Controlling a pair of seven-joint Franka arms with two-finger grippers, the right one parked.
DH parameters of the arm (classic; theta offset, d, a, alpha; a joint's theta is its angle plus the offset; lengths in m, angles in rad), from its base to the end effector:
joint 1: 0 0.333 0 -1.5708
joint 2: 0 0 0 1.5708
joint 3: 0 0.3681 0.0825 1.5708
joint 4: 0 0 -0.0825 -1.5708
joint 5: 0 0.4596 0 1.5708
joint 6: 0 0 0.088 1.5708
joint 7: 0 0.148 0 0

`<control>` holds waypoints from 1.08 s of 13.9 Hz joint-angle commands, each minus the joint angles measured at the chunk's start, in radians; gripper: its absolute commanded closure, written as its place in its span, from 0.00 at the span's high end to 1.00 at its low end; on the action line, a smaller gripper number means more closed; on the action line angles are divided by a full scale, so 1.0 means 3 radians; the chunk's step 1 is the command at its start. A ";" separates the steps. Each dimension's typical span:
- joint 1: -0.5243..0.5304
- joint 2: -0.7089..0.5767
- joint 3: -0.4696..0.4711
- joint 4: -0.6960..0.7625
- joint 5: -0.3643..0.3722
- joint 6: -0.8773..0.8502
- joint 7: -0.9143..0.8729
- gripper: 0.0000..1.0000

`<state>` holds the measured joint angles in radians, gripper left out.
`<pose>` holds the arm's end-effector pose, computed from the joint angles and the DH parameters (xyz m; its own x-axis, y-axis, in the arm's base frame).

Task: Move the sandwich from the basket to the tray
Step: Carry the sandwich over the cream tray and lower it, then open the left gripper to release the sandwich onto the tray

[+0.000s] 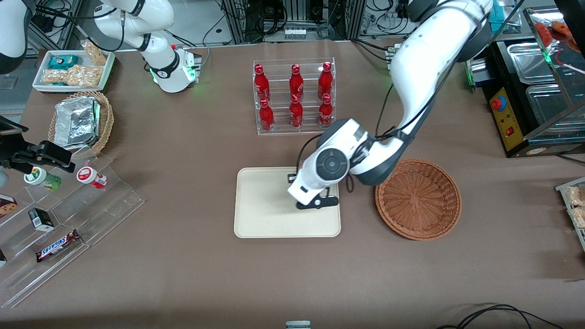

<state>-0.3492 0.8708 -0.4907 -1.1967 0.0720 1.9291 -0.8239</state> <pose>0.6485 -0.5521 0.2574 0.9621 0.0768 -0.2616 0.1209 -0.9802 0.1570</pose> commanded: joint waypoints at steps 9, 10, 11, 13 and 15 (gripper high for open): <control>-0.0389 0.0365 0.0350 0.0359 0.0392 0.0222 0.0006 1.00; -0.0426 0.0350 0.0413 0.0359 0.0409 0.0197 -0.0045 1.00; -0.0416 0.0319 0.0414 0.0359 0.0404 0.0151 -0.0046 1.00; -0.0330 0.0182 0.0388 0.0359 0.0369 -0.0109 -0.0030 1.00; -0.0177 -0.0074 0.0378 0.0359 0.0114 -0.0406 0.0015 1.00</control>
<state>-0.4398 0.9375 -0.3830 -1.0831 0.1550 1.8956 -0.8215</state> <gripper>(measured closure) 0.000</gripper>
